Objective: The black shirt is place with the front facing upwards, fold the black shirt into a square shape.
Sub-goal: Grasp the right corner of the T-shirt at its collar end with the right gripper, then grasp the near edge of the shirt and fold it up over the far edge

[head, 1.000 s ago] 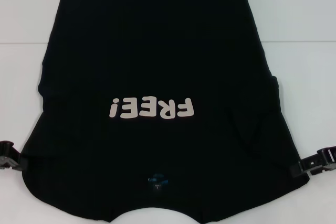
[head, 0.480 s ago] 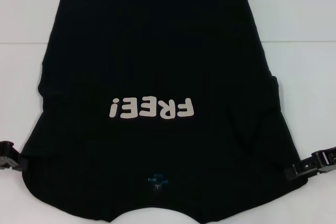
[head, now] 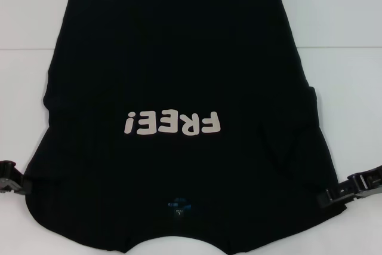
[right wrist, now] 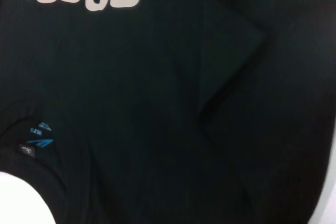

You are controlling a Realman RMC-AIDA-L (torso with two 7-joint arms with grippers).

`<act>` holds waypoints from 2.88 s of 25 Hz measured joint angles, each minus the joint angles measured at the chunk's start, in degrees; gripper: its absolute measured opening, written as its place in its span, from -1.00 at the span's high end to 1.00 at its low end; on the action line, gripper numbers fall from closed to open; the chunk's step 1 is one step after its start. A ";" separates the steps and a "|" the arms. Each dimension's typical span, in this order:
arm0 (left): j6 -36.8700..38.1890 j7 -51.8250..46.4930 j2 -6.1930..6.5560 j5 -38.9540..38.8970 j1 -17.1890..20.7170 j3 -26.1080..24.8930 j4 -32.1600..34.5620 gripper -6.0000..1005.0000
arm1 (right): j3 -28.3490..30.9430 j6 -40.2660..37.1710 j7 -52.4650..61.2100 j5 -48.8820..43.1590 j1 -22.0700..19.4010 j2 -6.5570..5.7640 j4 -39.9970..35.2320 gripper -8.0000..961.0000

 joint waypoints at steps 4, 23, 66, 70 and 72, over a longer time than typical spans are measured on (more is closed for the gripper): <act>0.02 0.00 0.00 0.00 0.00 0.00 0.00 0.95 | -0.15 -0.17 -0.09 -0.03 0.42 0.40 0.04 -0.58; 0.35 0.00 0.00 0.00 -0.17 0.00 0.00 0.95 | -0.08 0.52 -1.51 0.18 2.45 1.67 0.76 -0.34; 23.84 12.14 2.97 2.21 -3.85 11.24 -7.58 0.95 | -5.17 -24.26 -17.83 -0.30 -0.49 -1.82 -1.92 0.88; 23.83 13.04 2.94 0.63 -4.47 9.90 -8.29 0.95 | -4.63 -23.19 -18.05 0.08 -1.12 -1.03 -1.66 0.88; 23.59 13.76 2.90 -0.66 -4.67 8.71 -8.54 0.95 | -2.26 -22.38 -18.06 0.22 -1.41 -0.67 -1.60 0.88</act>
